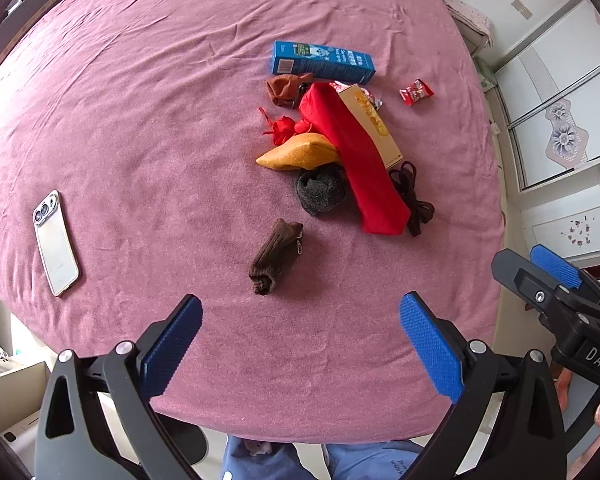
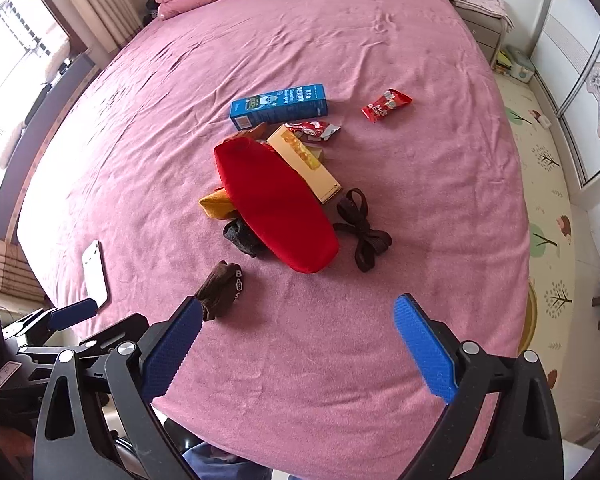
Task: Collect trash
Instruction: 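Close the left gripper on the brown sock while the right gripper approaches the red bag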
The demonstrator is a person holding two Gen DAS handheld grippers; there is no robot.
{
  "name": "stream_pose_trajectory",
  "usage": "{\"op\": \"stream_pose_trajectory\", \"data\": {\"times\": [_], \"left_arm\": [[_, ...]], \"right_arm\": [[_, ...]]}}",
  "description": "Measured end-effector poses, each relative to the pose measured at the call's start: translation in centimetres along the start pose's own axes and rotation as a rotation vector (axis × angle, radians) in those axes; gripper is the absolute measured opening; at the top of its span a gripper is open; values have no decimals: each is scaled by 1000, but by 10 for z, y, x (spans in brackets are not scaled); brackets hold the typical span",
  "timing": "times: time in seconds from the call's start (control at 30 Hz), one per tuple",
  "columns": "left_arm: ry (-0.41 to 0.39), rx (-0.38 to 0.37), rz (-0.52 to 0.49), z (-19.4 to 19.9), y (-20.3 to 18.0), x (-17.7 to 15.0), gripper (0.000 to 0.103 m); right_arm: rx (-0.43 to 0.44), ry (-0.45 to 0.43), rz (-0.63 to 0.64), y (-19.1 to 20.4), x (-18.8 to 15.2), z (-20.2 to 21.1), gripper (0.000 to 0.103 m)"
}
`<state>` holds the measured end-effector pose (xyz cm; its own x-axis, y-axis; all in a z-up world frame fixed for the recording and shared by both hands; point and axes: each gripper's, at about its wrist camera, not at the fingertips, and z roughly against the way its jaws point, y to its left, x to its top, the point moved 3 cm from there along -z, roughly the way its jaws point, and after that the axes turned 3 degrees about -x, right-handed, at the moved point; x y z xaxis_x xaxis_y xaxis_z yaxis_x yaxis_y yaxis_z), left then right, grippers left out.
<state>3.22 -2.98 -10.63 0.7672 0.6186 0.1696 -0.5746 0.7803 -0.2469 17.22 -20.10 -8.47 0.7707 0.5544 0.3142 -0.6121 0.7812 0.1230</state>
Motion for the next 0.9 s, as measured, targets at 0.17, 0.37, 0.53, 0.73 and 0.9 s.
{"op": "stream_pose_trajectory", "data": {"times": [0.17, 0.37, 0.53, 0.73, 0.9], "left_arm": [[35, -12, 5, -29, 8, 6, 99], [74, -5, -6, -66, 14, 11, 99], [104, 21, -32, -103, 20, 13, 99], [132, 31, -46, -134, 24, 16, 99], [164, 24, -45, -161, 30, 16, 95]], "right_arm": [[7, 28, 16, -4, 6, -29, 88], [20, 63, 25, -6, 12, -66, 85], [38, 85, 29, -4, 16, -95, 85], [49, 97, 59, 5, 17, -113, 85], [46, 113, 71, 8, 16, -128, 85]]}}
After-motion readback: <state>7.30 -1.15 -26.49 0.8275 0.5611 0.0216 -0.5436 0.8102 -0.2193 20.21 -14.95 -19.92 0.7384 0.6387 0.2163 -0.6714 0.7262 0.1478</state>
